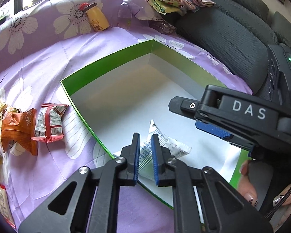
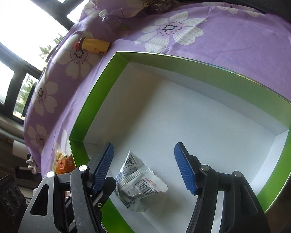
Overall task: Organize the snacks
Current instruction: 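Carry the white bag into the green box and open the right tool, then move the right tool back to the cream-and-red wrapper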
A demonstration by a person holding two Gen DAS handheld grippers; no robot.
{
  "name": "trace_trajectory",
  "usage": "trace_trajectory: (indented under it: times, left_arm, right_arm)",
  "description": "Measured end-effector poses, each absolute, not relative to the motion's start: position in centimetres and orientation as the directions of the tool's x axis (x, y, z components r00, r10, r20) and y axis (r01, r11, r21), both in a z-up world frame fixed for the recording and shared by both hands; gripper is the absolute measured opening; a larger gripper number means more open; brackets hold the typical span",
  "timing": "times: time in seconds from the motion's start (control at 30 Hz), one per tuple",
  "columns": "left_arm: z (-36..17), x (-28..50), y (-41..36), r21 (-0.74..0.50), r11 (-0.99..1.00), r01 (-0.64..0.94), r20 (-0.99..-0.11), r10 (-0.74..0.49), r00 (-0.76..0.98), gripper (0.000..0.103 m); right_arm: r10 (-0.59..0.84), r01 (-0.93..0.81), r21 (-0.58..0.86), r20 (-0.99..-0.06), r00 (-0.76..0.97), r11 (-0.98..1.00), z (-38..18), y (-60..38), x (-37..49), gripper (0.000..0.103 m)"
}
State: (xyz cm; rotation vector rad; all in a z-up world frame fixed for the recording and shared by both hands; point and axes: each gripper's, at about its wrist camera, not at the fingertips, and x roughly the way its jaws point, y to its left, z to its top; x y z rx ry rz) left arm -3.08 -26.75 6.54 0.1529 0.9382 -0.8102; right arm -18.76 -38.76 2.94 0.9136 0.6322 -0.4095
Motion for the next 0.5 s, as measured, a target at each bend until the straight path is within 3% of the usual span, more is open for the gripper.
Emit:
trace_trajectory:
  times: [0.3, 0.4, 0.5]
  left_arm:
    - [6.5, -3.6, -25.6, -0.142, 0.715, 0.685, -0.77, -0.515, 0.378, 0.01]
    - [7.0, -3.7, -24.9, -0.196, 0.702, 0.685, -0.748, -0.559, 0.359, 0.01]
    - [8.4, -4.0, -23.2, -0.288, 0.679, 0.676, -0.71, -0.625, 0.325, 0.03]
  right_arm:
    - [-0.075, 0.59, 0.574, -0.678, 0.731, 0.568, 3.1, -38.4, -18.5, 0.068]
    - [-0.08, 0.595, 0.563, -0.684, 0.725, 0.573, 3.1, -38.3, -18.4, 0.07]
    - [-0.092, 0.587, 0.559, -0.673, 0.734, 0.586, 3.5, -38.0, -18.5, 0.075]
